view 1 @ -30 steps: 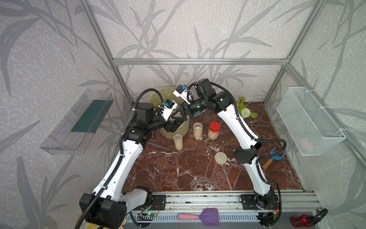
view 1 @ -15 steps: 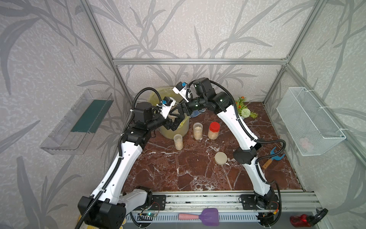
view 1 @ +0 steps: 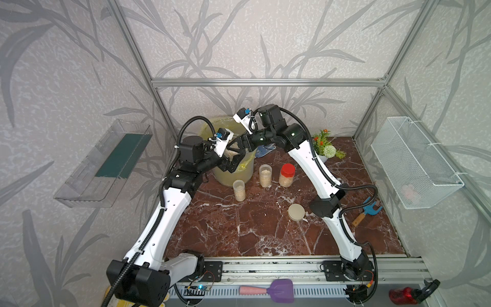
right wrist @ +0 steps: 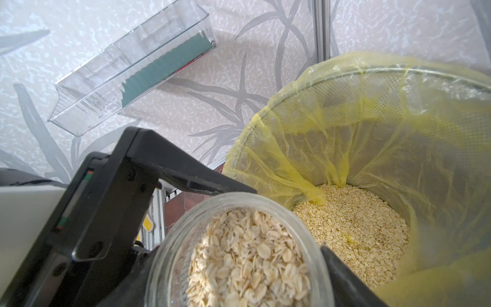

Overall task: Empty expired oatmeal from jars
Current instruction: Pour the expired oatmeal into the trash bin.

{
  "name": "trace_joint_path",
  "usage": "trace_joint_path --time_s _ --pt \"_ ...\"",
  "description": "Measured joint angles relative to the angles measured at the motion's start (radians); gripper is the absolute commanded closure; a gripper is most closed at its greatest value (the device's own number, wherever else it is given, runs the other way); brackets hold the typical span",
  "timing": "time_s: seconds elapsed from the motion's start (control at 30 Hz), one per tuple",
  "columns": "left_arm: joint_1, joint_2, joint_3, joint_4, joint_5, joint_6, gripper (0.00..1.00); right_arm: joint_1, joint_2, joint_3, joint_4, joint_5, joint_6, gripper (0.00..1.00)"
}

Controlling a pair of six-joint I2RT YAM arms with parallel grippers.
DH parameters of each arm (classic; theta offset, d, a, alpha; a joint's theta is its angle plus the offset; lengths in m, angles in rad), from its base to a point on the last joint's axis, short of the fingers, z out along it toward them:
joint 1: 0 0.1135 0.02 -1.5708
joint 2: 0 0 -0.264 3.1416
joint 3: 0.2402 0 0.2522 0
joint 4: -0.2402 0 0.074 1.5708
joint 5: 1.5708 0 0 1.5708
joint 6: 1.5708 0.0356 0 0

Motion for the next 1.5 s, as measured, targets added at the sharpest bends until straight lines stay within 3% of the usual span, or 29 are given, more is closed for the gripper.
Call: trace_joint_path --time_s 0.23,0.43,0.67,1.07,1.5 --pt "0.010 -0.027 -0.001 -0.007 -0.011 -0.019 0.01 -0.027 0.043 0.045 0.092 0.077 0.085 1.00" --pt "0.015 -0.075 -0.011 0.000 -0.049 -0.119 0.01 -0.048 0.058 0.070 0.175 0.120 0.180 1.00" --pt "0.019 -0.069 -0.010 -0.002 -0.124 -0.389 0.01 -0.050 0.082 0.099 0.229 0.138 0.299 1.00" --pt "0.020 -0.095 -0.030 0.055 -0.272 -0.974 0.01 -0.034 0.119 0.161 0.234 0.164 0.459 1.00" --pt "0.014 -0.086 -0.053 0.164 -0.336 -1.455 0.01 -0.011 0.126 0.161 0.248 0.215 0.568 1.00"
